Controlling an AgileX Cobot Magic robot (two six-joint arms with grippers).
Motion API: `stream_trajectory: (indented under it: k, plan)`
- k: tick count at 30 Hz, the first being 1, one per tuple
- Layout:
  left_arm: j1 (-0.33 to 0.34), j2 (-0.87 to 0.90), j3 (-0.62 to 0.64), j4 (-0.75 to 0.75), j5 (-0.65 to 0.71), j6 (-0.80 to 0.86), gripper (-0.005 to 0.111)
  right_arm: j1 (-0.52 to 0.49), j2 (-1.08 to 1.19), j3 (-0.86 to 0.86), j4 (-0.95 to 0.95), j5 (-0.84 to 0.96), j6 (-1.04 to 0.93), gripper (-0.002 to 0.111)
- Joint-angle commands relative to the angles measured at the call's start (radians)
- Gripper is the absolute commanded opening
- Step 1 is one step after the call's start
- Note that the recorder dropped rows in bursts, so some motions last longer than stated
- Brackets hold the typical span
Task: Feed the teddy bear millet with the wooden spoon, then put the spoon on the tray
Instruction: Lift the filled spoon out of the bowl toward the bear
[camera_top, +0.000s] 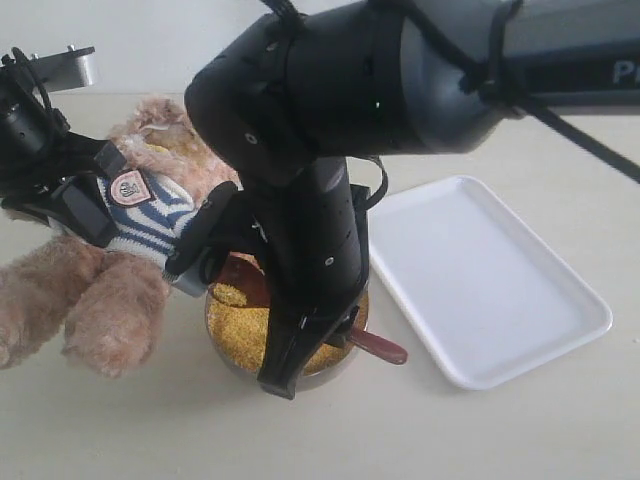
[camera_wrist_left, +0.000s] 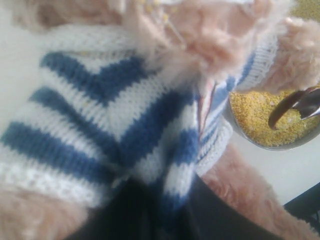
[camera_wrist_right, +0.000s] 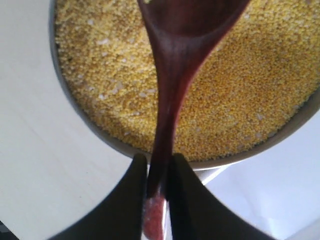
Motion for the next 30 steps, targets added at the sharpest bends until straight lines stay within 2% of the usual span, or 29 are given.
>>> stream_trajectory:
  k: [1, 14, 30]
  plan:
    - [0.002, -0.011, -0.004, -0.019, 0.009, 0.01, 0.004, -0.021, -0.013, -0.007, 0.019, 0.003, -0.044, 0.0]
    - [0.002, -0.011, -0.004, -0.019, 0.009, 0.01, 0.004, -0.091, -0.013, -0.007, 0.15, 0.003, -0.137, 0.0]
    - [0.002, -0.011, -0.004, -0.019, 0.009, 0.01, 0.004, -0.159, -0.013, -0.007, 0.256, 0.003, -0.158, 0.0]
